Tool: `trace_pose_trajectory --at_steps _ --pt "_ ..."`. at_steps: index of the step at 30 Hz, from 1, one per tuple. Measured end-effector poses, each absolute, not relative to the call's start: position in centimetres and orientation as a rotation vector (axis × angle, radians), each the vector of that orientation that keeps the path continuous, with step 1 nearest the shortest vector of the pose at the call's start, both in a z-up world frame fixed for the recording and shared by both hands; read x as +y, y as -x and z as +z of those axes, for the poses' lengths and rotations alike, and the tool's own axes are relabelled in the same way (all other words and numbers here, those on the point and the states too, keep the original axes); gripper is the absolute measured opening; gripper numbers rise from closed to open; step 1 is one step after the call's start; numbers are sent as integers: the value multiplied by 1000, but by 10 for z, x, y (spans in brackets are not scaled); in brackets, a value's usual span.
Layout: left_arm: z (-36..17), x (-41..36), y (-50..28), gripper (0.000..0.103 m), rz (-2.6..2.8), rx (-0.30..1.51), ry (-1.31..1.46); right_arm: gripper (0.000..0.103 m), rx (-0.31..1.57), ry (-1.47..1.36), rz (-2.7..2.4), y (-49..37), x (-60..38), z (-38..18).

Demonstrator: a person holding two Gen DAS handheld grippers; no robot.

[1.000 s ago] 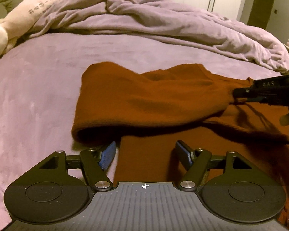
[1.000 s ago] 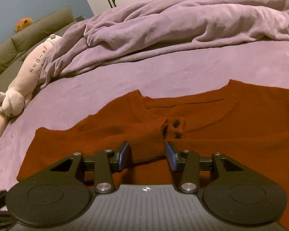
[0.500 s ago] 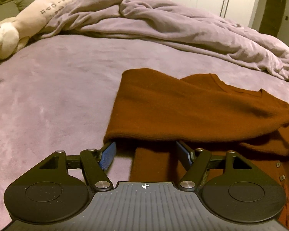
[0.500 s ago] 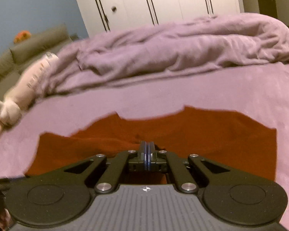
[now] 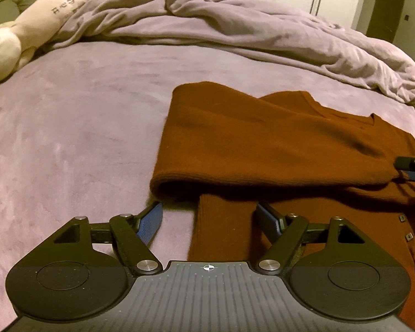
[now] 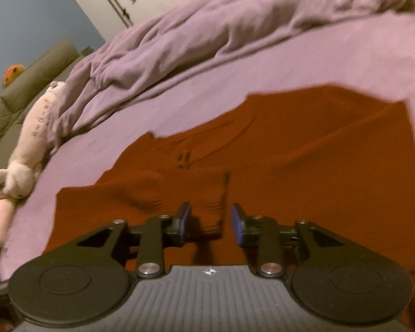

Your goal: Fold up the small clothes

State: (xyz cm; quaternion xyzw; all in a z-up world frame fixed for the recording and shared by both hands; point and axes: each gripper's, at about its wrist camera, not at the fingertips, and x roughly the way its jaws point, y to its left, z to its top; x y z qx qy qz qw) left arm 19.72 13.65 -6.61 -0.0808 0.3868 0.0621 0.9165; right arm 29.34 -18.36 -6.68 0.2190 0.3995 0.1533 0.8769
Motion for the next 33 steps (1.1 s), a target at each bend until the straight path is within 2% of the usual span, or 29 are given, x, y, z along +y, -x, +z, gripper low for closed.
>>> trace_pose_trajectory --at_steps 2,3,4,5,6,11,15,17,18,19,22,24,26,28,33 --pt "-65 136 -199 80 129 797 161 37 830 -453 316 -299 -174 -69" --pt "-65 136 -200 81 128 798 160 32 825 -434 301 -302 -169 -68" --pt "-65 136 -200 81 129 800 157 14 819 -412 288 -302 -166 -66" --pt "-65 136 -201 81 132 800 153 4 815 -385 286 -301 -162 -63" --pt "-66 136 -202 82 133 801 151 1 803 -365 297 -299 -161 -59" --pt "-68 138 -205 83 146 802 148 1 686 -309 293 -279 -170 -34" --pt "-68 137 -206 83 154 802 149 4 766 -401 309 -288 -184 -43" --pt "-68 137 -206 84 152 804 148 12 798 -428 321 -292 -184 -51" --pt "-68 137 -206 84 150 805 144 27 814 -438 319 -293 -183 -55" --pt "-68 136 -206 84 148 805 140 34 819 -448 313 -294 -182 -58" --pt "-68 137 -206 86 144 807 130 34 816 -467 309 -298 -179 -65" --pt "-69 137 -208 86 146 808 127 34 806 -475 318 -302 -175 -65" --pt "-70 137 -209 86 155 807 130 24 799 -454 330 -304 -169 -63" --pt "-70 137 -211 86 163 807 140 1 805 -397 333 -307 -160 -62" --pt "-68 137 -214 87 204 809 135 1 654 -225 266 -287 -152 -31"
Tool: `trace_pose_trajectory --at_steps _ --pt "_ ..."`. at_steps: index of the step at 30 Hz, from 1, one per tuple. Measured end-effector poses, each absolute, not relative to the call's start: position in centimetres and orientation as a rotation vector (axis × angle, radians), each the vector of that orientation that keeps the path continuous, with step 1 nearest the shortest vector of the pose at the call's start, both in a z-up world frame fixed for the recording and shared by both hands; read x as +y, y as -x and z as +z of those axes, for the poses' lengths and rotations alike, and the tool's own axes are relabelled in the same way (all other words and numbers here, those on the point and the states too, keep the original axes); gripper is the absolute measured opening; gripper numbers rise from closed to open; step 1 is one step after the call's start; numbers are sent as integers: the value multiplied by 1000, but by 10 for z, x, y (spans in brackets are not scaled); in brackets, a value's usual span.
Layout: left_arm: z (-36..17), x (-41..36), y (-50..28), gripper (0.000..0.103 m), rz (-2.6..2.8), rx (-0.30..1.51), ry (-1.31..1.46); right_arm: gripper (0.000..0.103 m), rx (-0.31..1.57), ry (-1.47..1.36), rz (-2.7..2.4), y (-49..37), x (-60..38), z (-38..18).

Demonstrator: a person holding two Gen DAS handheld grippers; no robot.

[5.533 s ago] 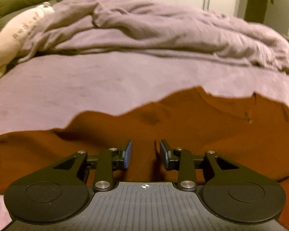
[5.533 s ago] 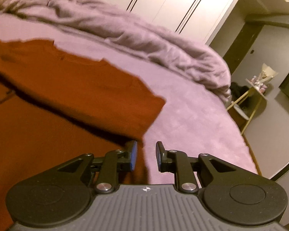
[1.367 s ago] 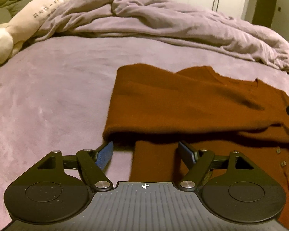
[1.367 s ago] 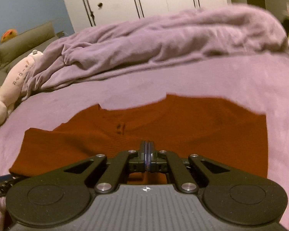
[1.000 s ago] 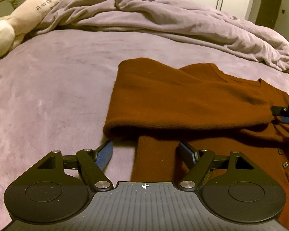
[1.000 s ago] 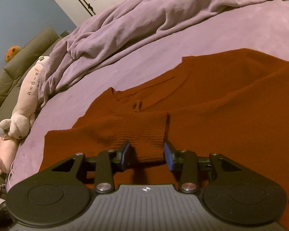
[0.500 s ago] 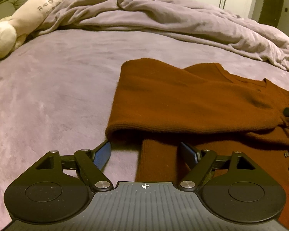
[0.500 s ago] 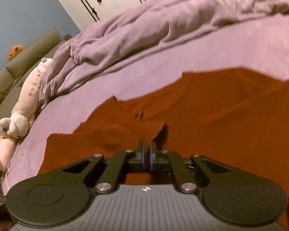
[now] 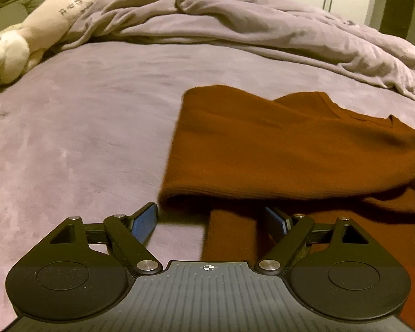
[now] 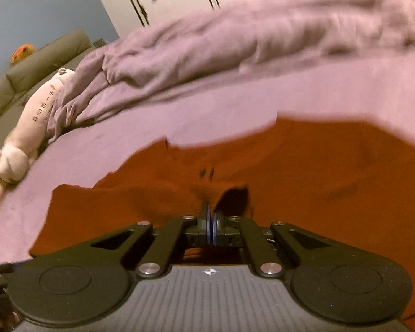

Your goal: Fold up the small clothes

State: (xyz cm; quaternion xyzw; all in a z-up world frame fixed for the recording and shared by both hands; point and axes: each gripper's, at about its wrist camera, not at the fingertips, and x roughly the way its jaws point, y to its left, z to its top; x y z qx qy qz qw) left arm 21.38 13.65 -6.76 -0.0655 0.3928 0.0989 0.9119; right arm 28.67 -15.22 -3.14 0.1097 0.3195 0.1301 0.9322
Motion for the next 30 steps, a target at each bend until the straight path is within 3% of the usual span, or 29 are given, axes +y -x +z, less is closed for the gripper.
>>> trace_pose_trajectory --at_steps 5,14,16,18,20,21,24,30 --pt "-63 138 -214 87 227 803 136 1 475 -125 144 -250 -185 -3" --pt "-45 125 -207 87 198 790 126 3 687 -276 59 -248 -260 -55" --pt "-36 120 -208 89 176 767 120 7 688 -308 76 -248 -265 -57" --pt "-29 112 -212 91 157 753 106 17 700 -338 92 -250 -265 -60" --pt "-25 104 -216 91 144 744 95 19 709 -360 112 -255 -261 -63" --pt "-24 101 -218 91 139 740 92 19 713 -363 117 -257 -258 -63" --pt "-16 98 -218 92 132 720 95 1 713 -319 129 -259 -250 -60" --pt "-17 94 -230 95 138 718 61 1 578 -133 -20 -238 -255 -38"
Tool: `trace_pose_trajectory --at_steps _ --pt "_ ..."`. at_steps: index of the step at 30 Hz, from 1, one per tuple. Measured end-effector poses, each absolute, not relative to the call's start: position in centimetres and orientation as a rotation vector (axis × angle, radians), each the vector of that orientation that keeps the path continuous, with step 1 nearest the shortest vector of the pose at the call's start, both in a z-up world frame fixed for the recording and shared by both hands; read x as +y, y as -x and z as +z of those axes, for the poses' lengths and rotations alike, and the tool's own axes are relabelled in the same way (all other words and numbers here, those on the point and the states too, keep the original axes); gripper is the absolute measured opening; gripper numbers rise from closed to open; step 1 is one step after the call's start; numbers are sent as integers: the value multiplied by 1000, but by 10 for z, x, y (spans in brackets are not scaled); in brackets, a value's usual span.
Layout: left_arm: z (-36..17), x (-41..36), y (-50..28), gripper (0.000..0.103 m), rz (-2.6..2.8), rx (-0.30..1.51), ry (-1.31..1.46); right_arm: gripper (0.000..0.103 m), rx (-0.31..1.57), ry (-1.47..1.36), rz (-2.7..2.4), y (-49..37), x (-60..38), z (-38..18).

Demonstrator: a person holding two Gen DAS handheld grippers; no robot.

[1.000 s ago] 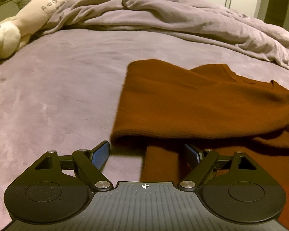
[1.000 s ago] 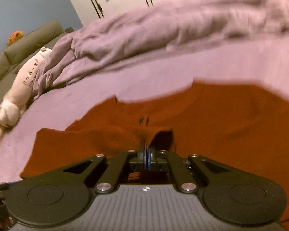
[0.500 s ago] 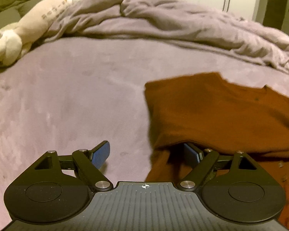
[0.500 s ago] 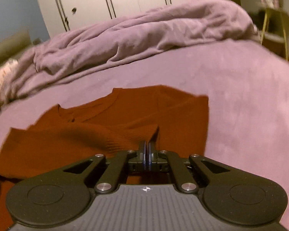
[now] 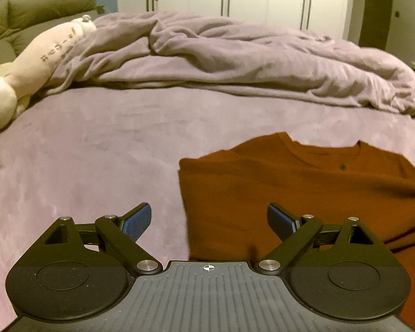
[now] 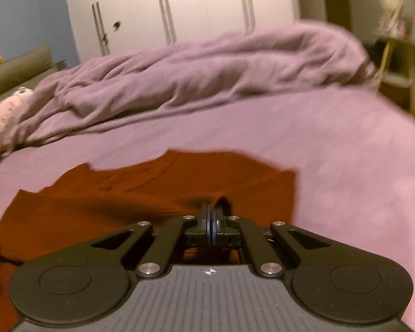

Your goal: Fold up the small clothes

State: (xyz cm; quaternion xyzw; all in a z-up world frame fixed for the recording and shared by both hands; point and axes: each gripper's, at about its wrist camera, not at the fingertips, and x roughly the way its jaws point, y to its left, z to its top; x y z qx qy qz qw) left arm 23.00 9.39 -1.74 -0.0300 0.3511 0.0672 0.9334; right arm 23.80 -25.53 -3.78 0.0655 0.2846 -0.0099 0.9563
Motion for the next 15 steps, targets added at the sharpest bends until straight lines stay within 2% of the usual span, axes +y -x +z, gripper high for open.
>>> trace_pose_trajectory --at_steps 5,9,15 --pt "-23 90 -238 95 109 738 63 1 699 -165 -107 -243 -275 -55" --pt "-19 84 -245 95 105 710 56 3 611 -172 -99 -236 -270 -37" --pt "-31 53 -272 96 -1 752 80 3 662 -128 135 -273 -208 -39"
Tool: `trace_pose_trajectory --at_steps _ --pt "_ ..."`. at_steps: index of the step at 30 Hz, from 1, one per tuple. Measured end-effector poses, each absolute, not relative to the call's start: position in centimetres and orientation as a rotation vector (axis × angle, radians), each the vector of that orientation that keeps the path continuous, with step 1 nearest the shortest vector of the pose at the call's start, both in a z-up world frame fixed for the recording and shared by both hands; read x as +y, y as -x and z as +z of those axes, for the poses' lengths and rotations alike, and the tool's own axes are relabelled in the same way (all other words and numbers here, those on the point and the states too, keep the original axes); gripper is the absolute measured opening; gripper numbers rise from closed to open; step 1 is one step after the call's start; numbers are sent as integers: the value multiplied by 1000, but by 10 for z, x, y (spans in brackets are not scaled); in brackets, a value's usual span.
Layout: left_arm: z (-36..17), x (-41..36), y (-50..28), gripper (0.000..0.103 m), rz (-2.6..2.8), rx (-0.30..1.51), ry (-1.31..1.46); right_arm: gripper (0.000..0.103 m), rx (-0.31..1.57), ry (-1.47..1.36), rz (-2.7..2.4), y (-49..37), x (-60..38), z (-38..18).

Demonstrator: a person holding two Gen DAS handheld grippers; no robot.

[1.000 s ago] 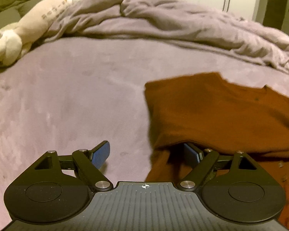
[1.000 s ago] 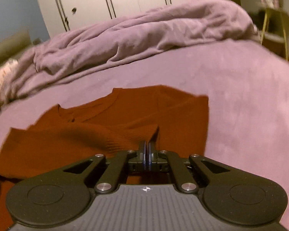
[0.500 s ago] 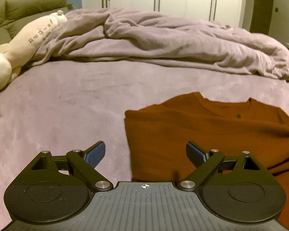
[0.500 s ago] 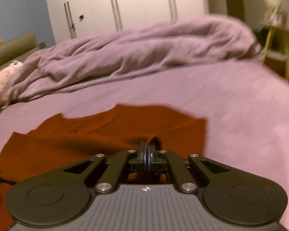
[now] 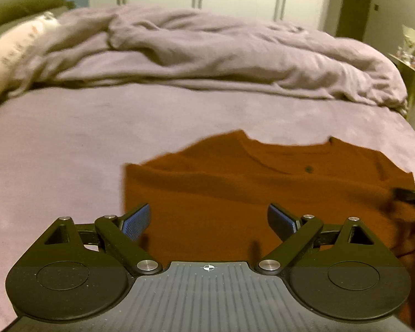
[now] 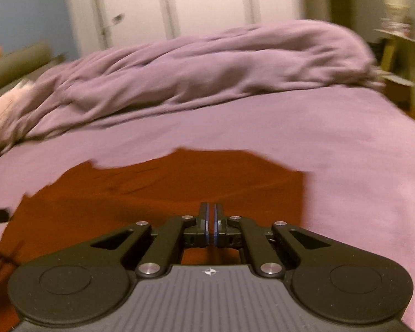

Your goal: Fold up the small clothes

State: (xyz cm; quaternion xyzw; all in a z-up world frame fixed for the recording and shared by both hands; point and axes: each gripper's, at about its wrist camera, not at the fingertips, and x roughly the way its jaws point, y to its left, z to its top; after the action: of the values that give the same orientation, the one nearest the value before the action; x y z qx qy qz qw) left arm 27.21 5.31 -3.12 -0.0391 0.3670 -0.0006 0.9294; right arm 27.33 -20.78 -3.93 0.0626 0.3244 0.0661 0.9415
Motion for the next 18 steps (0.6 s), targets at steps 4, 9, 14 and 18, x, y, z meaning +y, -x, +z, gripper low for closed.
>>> trace_pose_trajectory --at_steps 4,9,14,18 --pt "-63 43 -293 99 -10 853 50 2 745 -41 223 -304 -162 -70" --pt "-75 40 -296 103 5 793 -48 0 696 -10 128 -328 -160 -83" --pt "-68 51 -278 103 -12 795 -40 0 702 -39 155 -295 -179 -76" --pt "-72 68 -255 103 -37 783 18 0 668 -30 134 -238 -208 -74"
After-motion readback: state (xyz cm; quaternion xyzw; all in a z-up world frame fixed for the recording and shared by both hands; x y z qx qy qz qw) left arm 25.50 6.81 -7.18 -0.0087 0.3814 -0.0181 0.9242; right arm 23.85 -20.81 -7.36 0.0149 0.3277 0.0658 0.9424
